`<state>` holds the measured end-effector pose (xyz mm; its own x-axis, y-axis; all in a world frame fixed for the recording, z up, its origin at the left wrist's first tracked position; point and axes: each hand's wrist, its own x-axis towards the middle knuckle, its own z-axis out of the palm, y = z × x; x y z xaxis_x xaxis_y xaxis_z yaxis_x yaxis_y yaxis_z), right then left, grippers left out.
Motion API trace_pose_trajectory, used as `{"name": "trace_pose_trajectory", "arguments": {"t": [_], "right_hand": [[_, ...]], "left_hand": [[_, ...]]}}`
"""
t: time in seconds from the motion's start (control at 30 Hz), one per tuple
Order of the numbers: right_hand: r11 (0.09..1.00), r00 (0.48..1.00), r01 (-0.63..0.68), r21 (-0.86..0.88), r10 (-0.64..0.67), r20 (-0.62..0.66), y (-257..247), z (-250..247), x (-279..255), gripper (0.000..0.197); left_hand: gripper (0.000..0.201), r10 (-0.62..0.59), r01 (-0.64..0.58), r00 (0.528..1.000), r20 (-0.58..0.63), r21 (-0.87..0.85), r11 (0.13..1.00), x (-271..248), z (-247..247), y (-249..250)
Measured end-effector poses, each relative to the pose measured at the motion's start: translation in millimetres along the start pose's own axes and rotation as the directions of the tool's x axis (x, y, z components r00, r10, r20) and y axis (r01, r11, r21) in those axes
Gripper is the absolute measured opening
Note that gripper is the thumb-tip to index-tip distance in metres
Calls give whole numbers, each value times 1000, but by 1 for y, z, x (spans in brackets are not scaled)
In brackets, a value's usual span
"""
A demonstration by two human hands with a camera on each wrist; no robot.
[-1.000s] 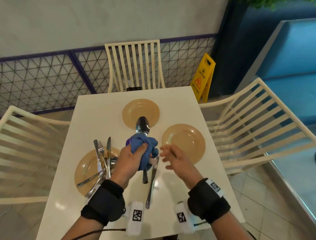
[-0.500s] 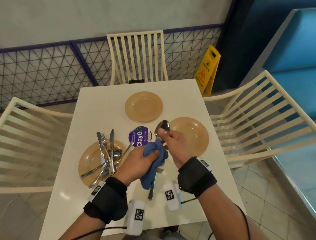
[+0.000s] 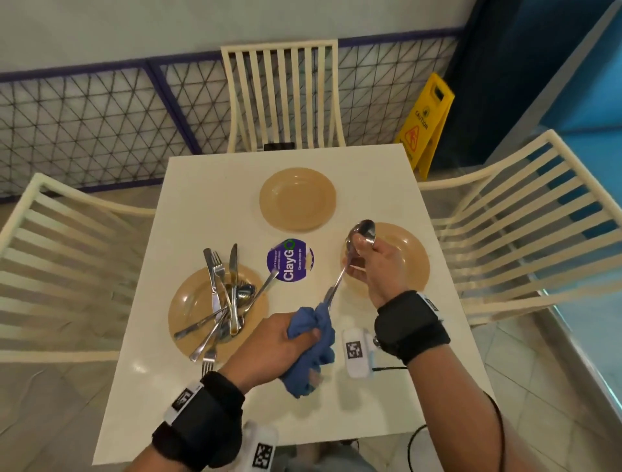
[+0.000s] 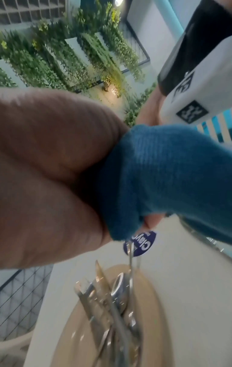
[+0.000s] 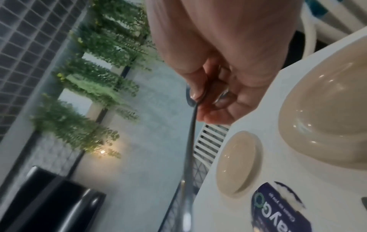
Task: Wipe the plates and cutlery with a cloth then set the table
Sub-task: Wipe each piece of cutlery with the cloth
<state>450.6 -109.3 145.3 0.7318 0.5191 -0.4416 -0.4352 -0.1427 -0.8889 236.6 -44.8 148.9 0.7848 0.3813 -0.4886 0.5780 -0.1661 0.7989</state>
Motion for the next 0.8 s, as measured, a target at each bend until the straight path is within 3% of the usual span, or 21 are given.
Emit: {"name": "trace_pose_trajectory", "arguments": {"t": [0.1,0.2,0.33,0.4,0.53,0.8], "right_hand": [[997,995,-71,24,73,-68,15,-2,13,20],[972,983,-180,-148,183,5,53,7,18,18],[844,923,-344,-411,385,18,124,26,22,16],[745,906,-337,-575,423,18,153,33,25,14],[545,938,-223,-808,345,-26,173,43,25,13],[293,981,-118,-949,184,-65,160,67,37,46]], "left_hand": [[18,-57,54,998,22,94,994,-9,-23,-19],[11,-86,90,993,-82,39,995,-14,-46,-35],[13,-144,122,969,-199,-120,985,-18,-73,-43],[12,-160,119,962,-221,-187,975,-22,-83,-49],[15,-196,138,939,-283,-213,967,-30,-103,-72],[10,-282,180,885,-371,-284,942,-43,-137,-123]]}}
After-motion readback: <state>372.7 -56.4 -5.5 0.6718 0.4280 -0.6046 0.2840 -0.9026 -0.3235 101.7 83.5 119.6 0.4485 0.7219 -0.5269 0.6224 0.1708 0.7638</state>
